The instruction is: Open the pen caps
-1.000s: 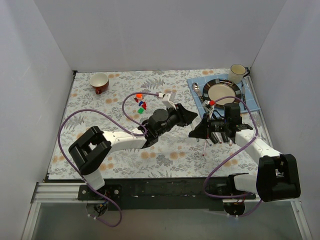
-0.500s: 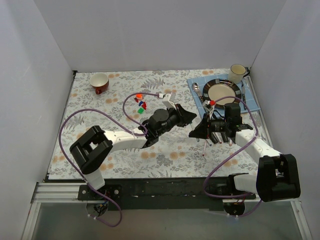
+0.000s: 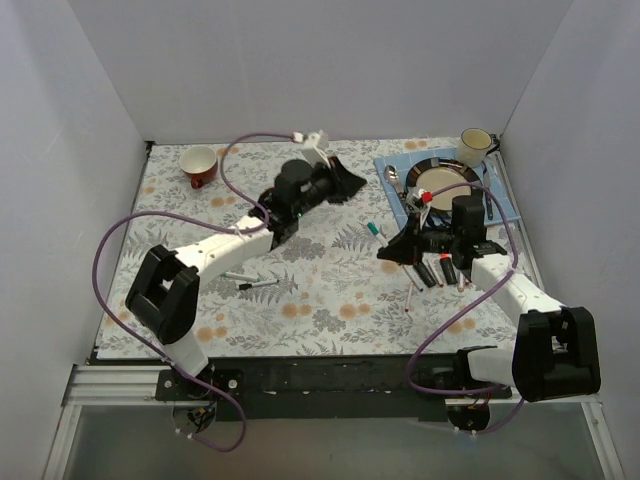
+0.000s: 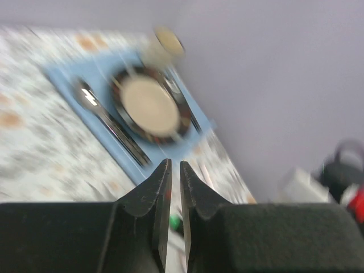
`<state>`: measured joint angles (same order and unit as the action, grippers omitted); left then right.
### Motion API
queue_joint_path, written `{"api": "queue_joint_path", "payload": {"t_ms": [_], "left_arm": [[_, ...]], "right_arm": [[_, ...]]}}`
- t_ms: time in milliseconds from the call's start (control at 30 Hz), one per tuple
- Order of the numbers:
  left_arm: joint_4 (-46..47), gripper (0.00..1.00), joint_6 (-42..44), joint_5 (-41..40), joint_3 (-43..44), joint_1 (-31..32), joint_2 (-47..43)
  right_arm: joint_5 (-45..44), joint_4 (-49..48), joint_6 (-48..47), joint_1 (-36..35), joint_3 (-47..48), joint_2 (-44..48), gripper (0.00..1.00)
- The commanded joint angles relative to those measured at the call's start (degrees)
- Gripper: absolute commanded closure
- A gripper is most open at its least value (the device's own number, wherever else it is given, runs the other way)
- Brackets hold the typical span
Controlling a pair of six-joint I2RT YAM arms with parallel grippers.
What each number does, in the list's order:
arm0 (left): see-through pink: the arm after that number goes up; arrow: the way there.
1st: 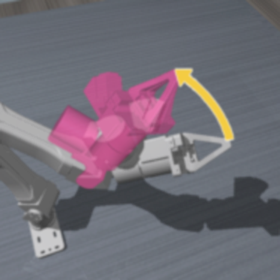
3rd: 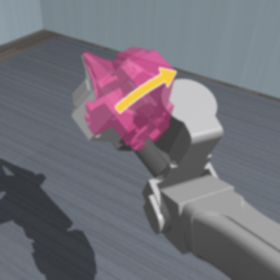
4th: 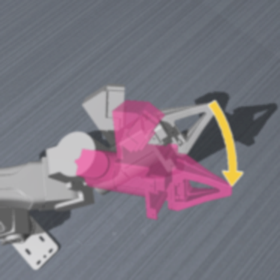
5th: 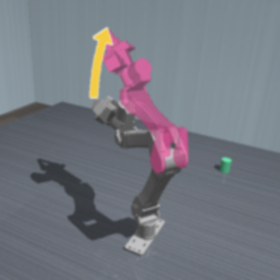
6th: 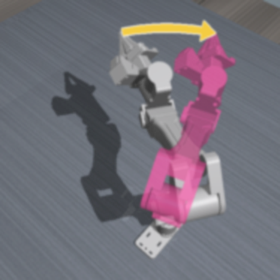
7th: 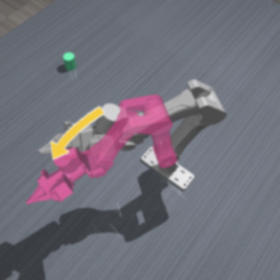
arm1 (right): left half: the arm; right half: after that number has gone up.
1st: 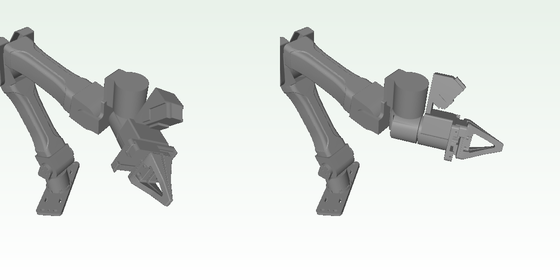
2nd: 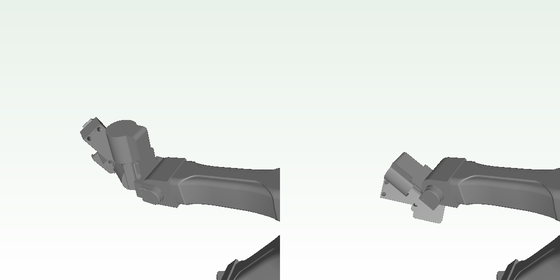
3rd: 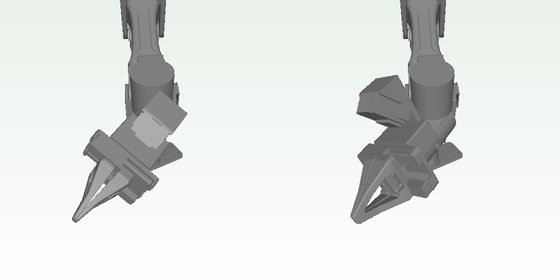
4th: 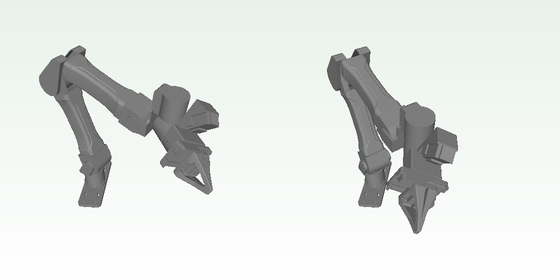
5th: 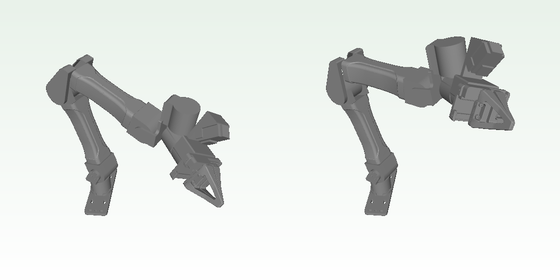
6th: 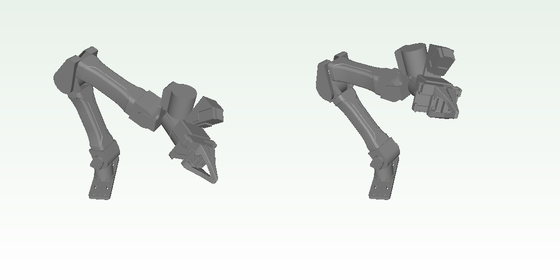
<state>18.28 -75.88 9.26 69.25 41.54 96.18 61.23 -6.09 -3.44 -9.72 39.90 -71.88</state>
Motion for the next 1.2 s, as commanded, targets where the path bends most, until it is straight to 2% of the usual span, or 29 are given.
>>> {"api": "queue_joint_path", "payload": {"t_ms": [0,167,267,300,333,367,400,433,567,667,900,1167], "left_arm": [[0.88,1.0,6.18,-13.56,6.51,-10.51,-1.87],[0.79,1.0,5.83,-12.78,5.46,-12.18,-3.1],[0.09,1.0,4.25,-9.35,2.49,-12.45,-4.24],[0.96,0.94,1.64,-5.43,0.99,-12.45,-5.2],[1.83,0.84,-0.39,-1.04,-0.77,-12.45,-5.74],[2.97,0.77,-3.02,1.88,-5.4,-12.27,-6.18],[7.68,0.72,-7.31,3.99,-8.14,-12.01,-7.57],[11.04,0.58,-9.36,6.8,-11.56,-11.4,-8.37],[21.42,0.36,-13.85,7.01,-21.16,-5.7,-11.01],[26.44,0.34,-16.05,7.09,-24.42,-2.18,-9.79],[40.76,0.35,-20.54,5.25,-27.95,2.58,-3.81],[39.99,0.43,-20.19,2.17,-26.54,6.27,-0.91]], "right_arm": [[3.98,10.13,-1.65,0.57,-2.99,-0.28,0.99],[3.81,10.66,-2.01,0.4,-2.64,-0.19,0.99],[2.93,10.75,-2.27,0.49,-2.46,0.42,0.99],[2.75,10.83,-2.36,0.49,-2.46,0.68,0.99],[2.58,10.75,-2.53,0.49,-2.46,0.86,0.99],[2.66,10.66,-2.53,0.49,-2.37,0.86,0.99],[2.93,10.57,-2.53,0.49,-2.37,0.86,0.99],[3.01,10.57,-2.62,0.49,-2.37,0.86,0.99],[3.89,10.74,-3.85,0.49,-2.28,0.69,0.99],[4.86,10.75,-4.64,0.49,-2.28,0.77,0.99],[5.3,11.27,-5.43,0.57,-2.2,0.33,0.99],[6.88,10.75,-5.26,0.93,-2.19,0.42,0.99]]}}
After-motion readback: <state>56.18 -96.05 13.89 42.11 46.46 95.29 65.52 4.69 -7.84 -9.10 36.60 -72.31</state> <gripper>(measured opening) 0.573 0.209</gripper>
